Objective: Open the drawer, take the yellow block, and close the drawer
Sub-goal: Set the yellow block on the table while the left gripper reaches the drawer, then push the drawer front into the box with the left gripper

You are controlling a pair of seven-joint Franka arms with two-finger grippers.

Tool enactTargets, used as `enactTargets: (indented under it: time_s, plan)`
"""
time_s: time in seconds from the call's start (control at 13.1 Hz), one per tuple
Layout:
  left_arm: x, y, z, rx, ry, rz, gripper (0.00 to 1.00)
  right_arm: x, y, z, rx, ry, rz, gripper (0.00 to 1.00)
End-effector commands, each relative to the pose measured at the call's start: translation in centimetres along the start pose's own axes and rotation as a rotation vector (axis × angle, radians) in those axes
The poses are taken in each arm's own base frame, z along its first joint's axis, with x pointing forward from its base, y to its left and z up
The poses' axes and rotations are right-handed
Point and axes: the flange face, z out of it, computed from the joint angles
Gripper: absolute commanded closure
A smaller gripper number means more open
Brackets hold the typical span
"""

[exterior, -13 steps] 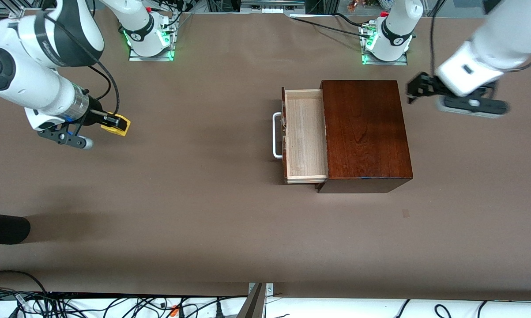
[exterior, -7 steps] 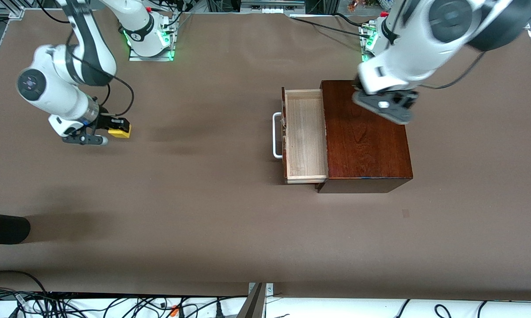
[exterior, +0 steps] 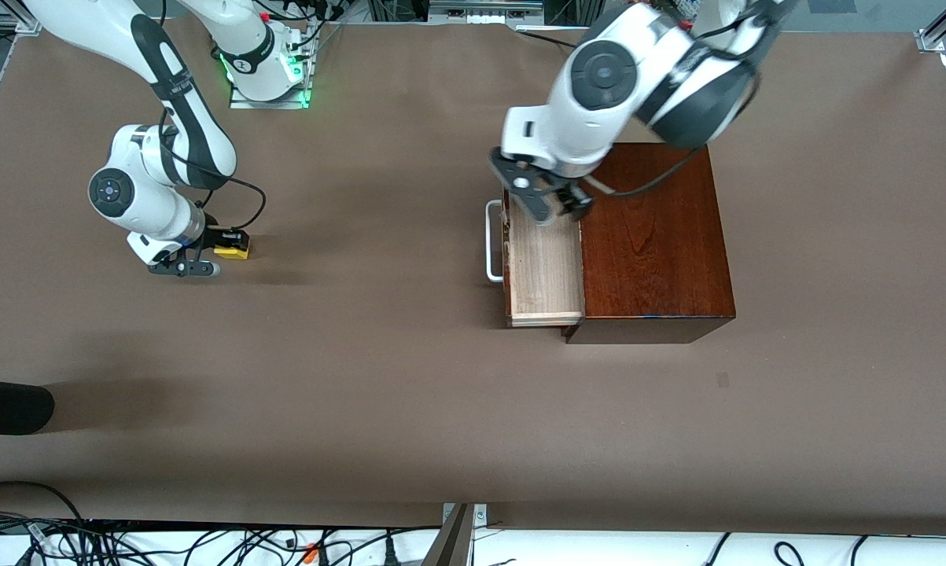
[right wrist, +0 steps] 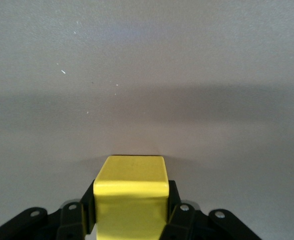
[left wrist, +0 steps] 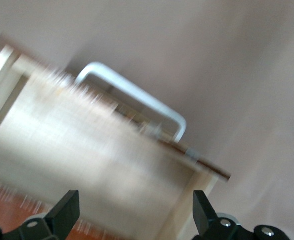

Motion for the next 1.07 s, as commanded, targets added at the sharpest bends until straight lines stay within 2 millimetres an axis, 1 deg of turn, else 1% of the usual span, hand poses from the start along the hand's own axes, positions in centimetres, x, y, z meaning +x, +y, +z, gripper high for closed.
enactTargets:
  time_s: [0.0,0.08,0.15,0.31,0.38,0.46,0.53,0.61,0.69,0.76,0.92,0.99]
  plan:
    - [3.7,2.7,2.4,0.074,0.031,0.286,0.0,0.6,-0.2,-0.3,0.012,0.016,0.0,0.28]
    - [4.7,4.3,3.6,0.091,0.031,0.354,0.0,0.9,-0.4,-1.1,0.013,0.028,-0.009,0.0]
    - [5.2,4.9,3.9,0.099,0.041,0.378,0.0,1.2,-0.5,-2.2,0.015,0.051,-0.023,0.0]
    - [5.8,4.6,5.1,0.12,0.03,0.435,0.0,1.2,-0.5,-5.2,0.022,0.084,-0.026,0.0]
    - [6.4,5.0,6.0,0.142,0.044,0.495,0.0,1.3,-0.6,-7.1,0.023,0.095,-0.028,0.0]
    - [7.1,6.5,7.0,0.156,0.05,0.54,0.0,1.2,-0.7,-9.0,0.028,0.099,-0.028,0.0]
    - [7.5,6.6,8.3,0.167,0.043,0.562,0.0,1.3,-0.5,-11.2,0.033,0.097,-0.026,0.0]
    - [7.8,6.5,9.6,0.187,0.036,0.584,0.0,1.2,-0.4,-13.1,0.037,0.085,-0.03,0.0]
    - [8.1,6.3,10.4,0.215,0.034,0.621,0.0,0.7,-0.1,-15.2,0.043,0.058,-0.025,0.0]
    - [8.3,6.4,11.4,0.223,0.032,0.645,0.0,0.4,0.5,-17.7,0.05,0.056,-0.017,0.0]
    - [8.5,6.0,12.9,0.224,0.023,0.656,0.0,-0.1,0.7,-22.0,0.059,0.023,-0.041,0.0]
    - [8.5,5.6,13.6,0.241,0.015,0.668,0.0,-0.6,1.1,-23.8,0.066,-0.002,-0.024,0.0]
